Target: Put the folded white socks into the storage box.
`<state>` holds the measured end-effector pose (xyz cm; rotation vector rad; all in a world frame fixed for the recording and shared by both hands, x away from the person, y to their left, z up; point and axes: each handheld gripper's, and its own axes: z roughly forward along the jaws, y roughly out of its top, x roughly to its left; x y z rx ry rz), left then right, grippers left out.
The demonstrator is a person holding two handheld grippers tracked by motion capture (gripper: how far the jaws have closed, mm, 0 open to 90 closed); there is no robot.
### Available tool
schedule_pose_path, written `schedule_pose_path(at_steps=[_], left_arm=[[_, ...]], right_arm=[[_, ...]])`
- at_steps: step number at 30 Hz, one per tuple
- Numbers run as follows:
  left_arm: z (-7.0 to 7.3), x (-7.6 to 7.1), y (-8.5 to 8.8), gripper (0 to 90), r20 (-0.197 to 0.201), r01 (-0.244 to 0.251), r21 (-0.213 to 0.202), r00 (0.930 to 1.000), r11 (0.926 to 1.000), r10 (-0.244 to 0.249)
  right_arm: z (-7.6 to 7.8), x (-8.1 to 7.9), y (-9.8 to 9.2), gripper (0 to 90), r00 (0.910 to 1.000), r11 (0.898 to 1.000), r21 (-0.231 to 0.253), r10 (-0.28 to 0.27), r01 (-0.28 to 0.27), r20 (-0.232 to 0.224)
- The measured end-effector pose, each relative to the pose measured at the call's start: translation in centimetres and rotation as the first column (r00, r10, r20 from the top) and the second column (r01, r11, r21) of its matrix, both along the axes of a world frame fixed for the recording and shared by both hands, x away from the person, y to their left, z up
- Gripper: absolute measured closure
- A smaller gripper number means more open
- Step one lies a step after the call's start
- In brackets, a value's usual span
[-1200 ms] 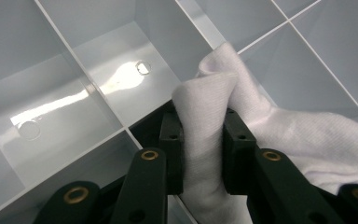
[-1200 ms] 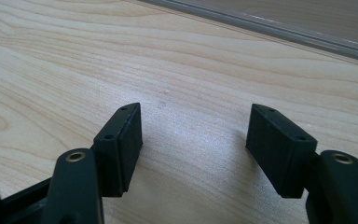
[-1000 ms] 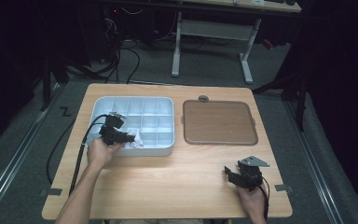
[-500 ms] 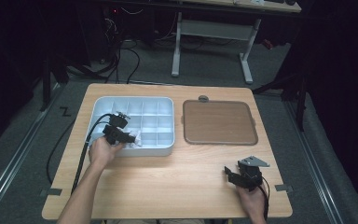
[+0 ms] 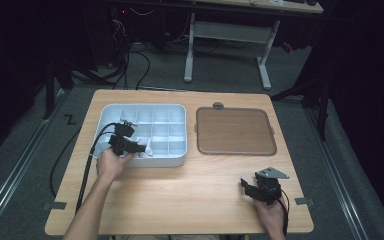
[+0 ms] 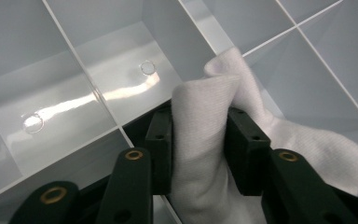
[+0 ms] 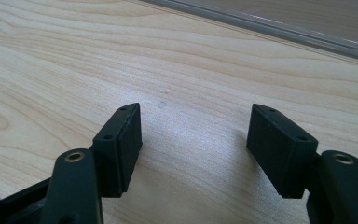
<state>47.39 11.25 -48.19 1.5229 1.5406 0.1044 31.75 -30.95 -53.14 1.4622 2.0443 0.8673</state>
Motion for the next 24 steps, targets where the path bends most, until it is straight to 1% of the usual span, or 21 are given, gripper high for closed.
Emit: schedule_pose_path(at_steps=[5,7,9,10,11,12,13,14,15,16,17,18,19,20,21,23,24], left_arm=[[0.4,-0.2,0.0,55.8,0.013,-0.013,-0.004,0.9998,0.9999,0.013],[0.7,-0.3,0.0,54.5,0.027,-0.02,-0.008,0.9994,0.9998,0.02],[0.9,-0.4,0.1,51.9,0.031,-0.023,-0.016,0.9992,0.9996,0.023],[1.1,-0.5,0.2,48.3,0.033,-0.024,-0.023,0.9991,0.9995,0.025],[1.2,-0.5,0.3,48.3,0.036,-0.028,-0.025,0.9989,0.9993,0.029],[1.4,-0.6,0.3,46.0,0.038,-0.031,-0.031,0.9987,0.999,0.032],[1.6,-0.7,0.4,44.4,0.045,-0.026,-0.032,0.9986,0.9991,0.028],[2.0,-0.9,0.5,42.1,0.065,-0.03,-0.045,0.9973,0.9985,0.033],[2.0,-0.9,0.5,41.5,0.065,-0.03,-0.045,0.9973,0.9985,0.033],[2.4,-1.2,0.6,40.2,0.083,-0.025,-0.058,0.9961,0.998,0.03],[2.4,-1.2,0.6,39.4,0.083,-0.025,-0.058,0.9961,0.998,0.03],[2.9,-1.7,0.5,38.5,0.101,-0.012,-0.069,0.9947,0.9976,0.019],[2.9,-1.7,0.5,37.6,0.101,-0.012,-0.069,0.9947,0.9976,0.019],[3.2,-2.2,0.3,36.9,0.124,0.003,-0.07,0.9923,0.9975,0.006],[3.2,-2.2,0.3,36.3,0.124,0.003,-0.07,0.9923,0.9975,0.006],[3.5,-2.9,-0.1,34.6,0.14,0.029,-0.063,0.99,0.9976,-0.02],[3.5,-2.9,-0.1,34.0,0.14,0.029,-0.063,0.99,0.9976,-0.02]], right_arm=[[0.0,0.0,0.0,35.6,1.0,1.0,0.005,0.0,0.0,-0.001],[0.0,0.0,0.0,35.3,1.0,1.0,0.003,0.003,-0.003,-0.002],[0.0,0.0,0.0,35.2,1.0,1.0,0.002,0.005,-0.005,-0.002],[0.0,0.0,0.0,35.2,1.0,1.0,0.003,0.007,-0.007,-0.002],[0.0,0.0,0.0,35.2,1.0,1.0,0.003,0.007,-0.007,-0.002],[0.0,0.0,0.0,35.2,1.0,1.0,0.002,0.007,-0.007,-0.002],[0.0,0.0,0.0,35.2,1.0,1.0,0.001,0.007,-0.007,-0.003],[0.0,0.0,0.0,35.2,1.0,1.0,0.001,0.007,-0.007,-0.002],[0.0,0.0,0.0,35.2,1.0,1.0,0.001,0.007,-0.007,-0.002],[0.0,0.0,0.0,35.2,1.0,1.0,0.0,0.007,-0.007,-0.002],[0.0,0.0,0.0,35.2,1.0,1.0,0.0,0.007,-0.007,-0.002],[0.0,0.0,0.0,35.3,1.0,1.0,-0.001,0.007,-0.007,-0.002],[0.0,0.0,0.0,35.3,1.0,1.0,-0.001,0.007,-0.007,-0.002],[0.0,0.0,0.0,35.3,1.0,1.0,-0.001,0.006,-0.006,-0.002],[0.0,0.0,0.0,35.3,1.0,1.0,-0.001,0.006,-0.007,-0.003],[0.0,0.0,0.0,35.3,1.0,1.0,-0.001,0.006,-0.006,-0.003],[0.0,0.0,0.0,35.3,1.0,1.0,-0.001,0.006,-0.006,-0.003]])
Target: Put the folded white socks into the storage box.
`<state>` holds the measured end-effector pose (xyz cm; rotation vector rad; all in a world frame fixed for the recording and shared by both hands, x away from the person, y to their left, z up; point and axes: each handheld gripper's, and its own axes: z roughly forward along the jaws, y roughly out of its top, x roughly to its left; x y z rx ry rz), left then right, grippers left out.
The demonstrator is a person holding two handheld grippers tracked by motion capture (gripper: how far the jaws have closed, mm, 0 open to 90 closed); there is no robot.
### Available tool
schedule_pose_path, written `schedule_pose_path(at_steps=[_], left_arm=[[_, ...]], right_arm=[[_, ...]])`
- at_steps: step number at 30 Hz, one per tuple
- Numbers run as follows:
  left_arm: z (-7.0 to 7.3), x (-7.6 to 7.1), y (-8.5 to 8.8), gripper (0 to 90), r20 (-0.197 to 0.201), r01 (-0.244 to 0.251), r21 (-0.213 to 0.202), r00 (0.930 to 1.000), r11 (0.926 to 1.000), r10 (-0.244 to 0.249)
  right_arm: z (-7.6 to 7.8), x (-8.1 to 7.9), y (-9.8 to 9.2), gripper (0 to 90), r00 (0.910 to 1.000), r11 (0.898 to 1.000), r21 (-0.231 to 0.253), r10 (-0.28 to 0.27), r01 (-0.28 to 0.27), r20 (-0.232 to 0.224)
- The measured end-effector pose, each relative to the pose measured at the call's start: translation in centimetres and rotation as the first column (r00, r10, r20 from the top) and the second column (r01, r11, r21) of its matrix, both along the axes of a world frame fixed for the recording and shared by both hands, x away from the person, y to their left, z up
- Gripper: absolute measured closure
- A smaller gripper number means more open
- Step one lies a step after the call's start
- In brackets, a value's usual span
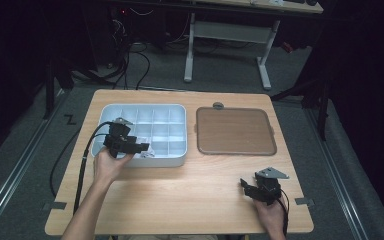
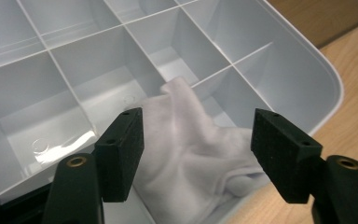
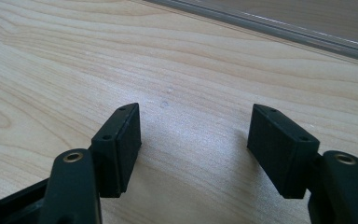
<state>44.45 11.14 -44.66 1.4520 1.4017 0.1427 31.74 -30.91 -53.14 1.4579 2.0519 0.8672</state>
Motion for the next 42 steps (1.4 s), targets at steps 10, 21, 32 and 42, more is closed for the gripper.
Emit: schedule_pose_path(at_steps=[10,21,32,42], left_arm=[[-1.7,-0.2,-0.9,33.9,-0.02,0.006,0.068,0.9998,0.9977,-0.005],[-2.7,0.3,-0.9,53.4,0.006,-0.026,0.156,0.9997,0.9874,0.025],[-3.7,1.1,-1.4,68.2,-0.027,-0.028,0.198,0.9991,0.9799,0.034],[-4.5,1.2,-1.9,71.8,-0.044,-0.006,0.219,0.9989,0.9757,0.016]], right_arm=[[0.0,0.0,0.0,35.3,1.0,1.0,0.0,0.001,-0.001,0.001],[0.0,0.0,0.0,35.3,1.0,1.0,0.0,0.0,0.0,0.0],[0.0,0.0,0.0,35.3,1.0,1.0,-0.001,0.001,-0.001,0.0],[0.0,0.0,0.0,35.3,1.0,1.0,0.0,0.0,0.0,0.0]])
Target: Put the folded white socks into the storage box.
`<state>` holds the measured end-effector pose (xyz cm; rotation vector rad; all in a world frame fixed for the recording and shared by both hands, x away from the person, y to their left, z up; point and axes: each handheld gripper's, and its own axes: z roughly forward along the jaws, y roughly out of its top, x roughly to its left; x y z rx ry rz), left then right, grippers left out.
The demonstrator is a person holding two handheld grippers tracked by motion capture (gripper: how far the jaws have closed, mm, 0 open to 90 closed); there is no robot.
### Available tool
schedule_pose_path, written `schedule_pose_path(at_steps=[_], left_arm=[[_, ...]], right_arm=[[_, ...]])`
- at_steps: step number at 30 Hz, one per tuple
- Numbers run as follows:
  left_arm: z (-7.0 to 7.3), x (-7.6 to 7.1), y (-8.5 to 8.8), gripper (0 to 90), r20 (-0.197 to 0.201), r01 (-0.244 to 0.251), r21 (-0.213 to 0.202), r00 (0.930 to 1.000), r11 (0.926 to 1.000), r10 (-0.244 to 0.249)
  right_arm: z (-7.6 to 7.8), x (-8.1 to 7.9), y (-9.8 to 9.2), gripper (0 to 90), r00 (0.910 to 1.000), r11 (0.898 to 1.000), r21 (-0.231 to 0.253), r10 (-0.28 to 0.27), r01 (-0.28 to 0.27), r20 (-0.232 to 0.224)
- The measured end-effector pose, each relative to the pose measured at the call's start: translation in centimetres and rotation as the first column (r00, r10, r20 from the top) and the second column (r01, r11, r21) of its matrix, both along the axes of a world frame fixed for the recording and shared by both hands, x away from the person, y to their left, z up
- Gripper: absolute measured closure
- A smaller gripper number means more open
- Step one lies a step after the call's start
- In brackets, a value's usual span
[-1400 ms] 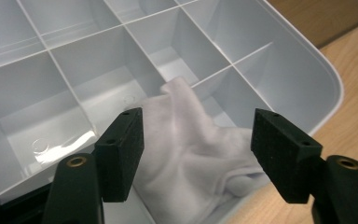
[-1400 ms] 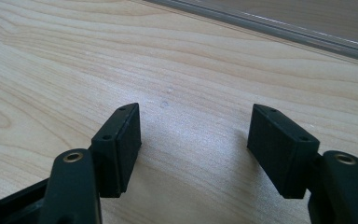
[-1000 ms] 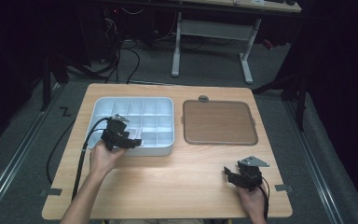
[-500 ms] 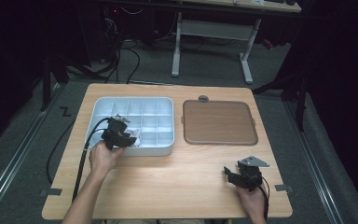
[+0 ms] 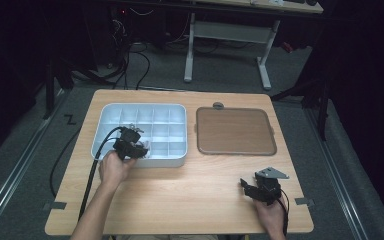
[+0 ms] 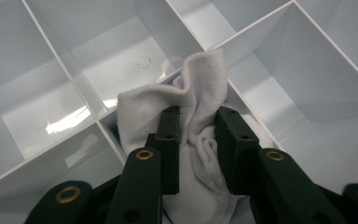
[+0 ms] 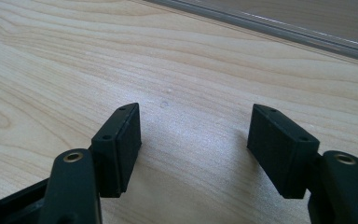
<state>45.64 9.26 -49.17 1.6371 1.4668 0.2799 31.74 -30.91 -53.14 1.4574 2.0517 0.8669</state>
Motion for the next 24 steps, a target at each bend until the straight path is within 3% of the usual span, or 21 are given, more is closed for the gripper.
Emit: schedule_pose_path(at_steps=[4,9,13,24], left_arm=[[-0.4,-0.3,-0.3,72.8,0.031,0.001,0.019,0.9995,0.9998,-0.002],[-0.3,-0.2,-0.2,72.5,0.021,0.001,0.014,0.9998,0.9999,-0.001],[-0.2,-0.5,-0.2,67.6,0.036,0.0,0.007,0.9993,1.0,0.0],[0.9,-0.9,0.8,53.1,0.049,-0.02,-0.066,0.9985,0.9976,0.023]], right_arm=[[0.0,0.0,0.0,35.3,1.0,1.0,-0.001,0.0,0.0,0.0],[0.0,0.0,0.0,35.3,1.0,1.0,-0.001,0.0,0.0,0.0],[0.0,0.0,0.0,35.3,1.0,1.0,0.0,0.0,0.0,-0.001],[0.0,0.0,0.0,35.3,1.0,1.0,0.0,0.0,0.0,0.001]])
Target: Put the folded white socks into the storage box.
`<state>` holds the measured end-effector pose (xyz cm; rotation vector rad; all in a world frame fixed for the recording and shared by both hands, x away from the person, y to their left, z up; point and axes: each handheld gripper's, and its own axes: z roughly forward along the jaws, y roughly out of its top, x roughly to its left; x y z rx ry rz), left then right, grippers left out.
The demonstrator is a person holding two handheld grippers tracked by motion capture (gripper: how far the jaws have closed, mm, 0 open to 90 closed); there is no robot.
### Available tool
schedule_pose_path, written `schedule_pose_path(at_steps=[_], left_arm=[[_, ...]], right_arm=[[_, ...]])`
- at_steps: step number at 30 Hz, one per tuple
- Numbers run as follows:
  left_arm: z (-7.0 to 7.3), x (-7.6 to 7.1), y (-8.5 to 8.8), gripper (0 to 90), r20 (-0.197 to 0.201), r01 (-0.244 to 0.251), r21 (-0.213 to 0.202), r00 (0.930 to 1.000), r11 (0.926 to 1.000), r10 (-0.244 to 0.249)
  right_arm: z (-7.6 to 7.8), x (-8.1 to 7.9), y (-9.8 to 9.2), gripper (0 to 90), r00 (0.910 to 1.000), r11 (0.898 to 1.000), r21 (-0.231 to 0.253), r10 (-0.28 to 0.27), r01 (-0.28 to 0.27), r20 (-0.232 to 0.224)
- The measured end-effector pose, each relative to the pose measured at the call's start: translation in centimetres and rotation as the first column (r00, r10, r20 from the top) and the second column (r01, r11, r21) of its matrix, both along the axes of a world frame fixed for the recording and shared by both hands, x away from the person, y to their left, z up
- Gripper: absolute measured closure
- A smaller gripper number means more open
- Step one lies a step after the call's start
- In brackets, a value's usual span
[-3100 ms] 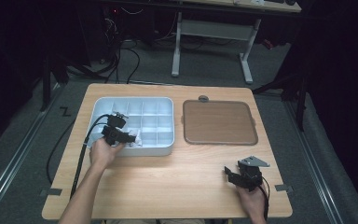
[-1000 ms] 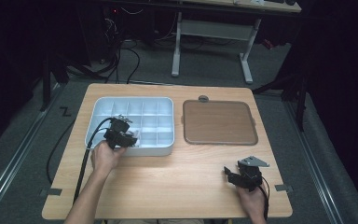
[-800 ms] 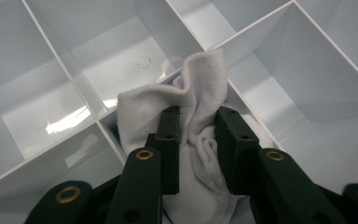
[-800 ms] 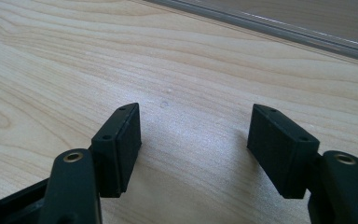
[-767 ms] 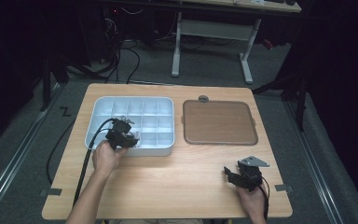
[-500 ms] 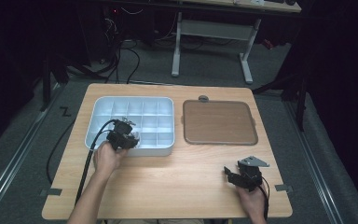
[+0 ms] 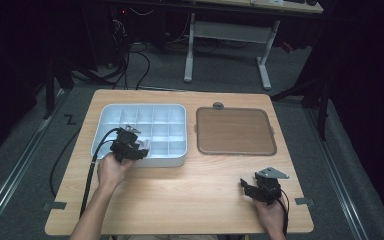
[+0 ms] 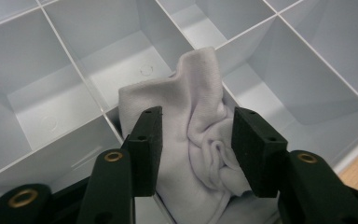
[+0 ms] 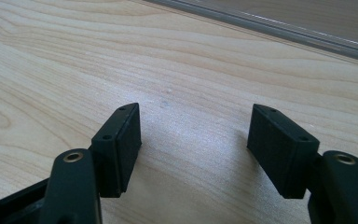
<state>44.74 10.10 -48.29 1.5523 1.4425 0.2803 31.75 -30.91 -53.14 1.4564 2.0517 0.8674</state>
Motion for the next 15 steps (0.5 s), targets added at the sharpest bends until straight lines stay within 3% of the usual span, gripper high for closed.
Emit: schedule_pose_path(at_steps=[3,15], left_arm=[[0.4,0.1,0.5,47.3,-0.01,-0.015,-0.06,0.9998,0.9981,0.014],[1.0,-0.3,1.1,42.7,0.018,-0.025,-0.096,0.9995,0.9951,0.027]], right_arm=[[0.0,0.0,0.0,35.3,1.0,1.0,0.0,-0.001,0.001,0.0],[0.0,0.0,0.0,35.4,1.0,1.0,-0.001,0.0,0.0,-0.001]])
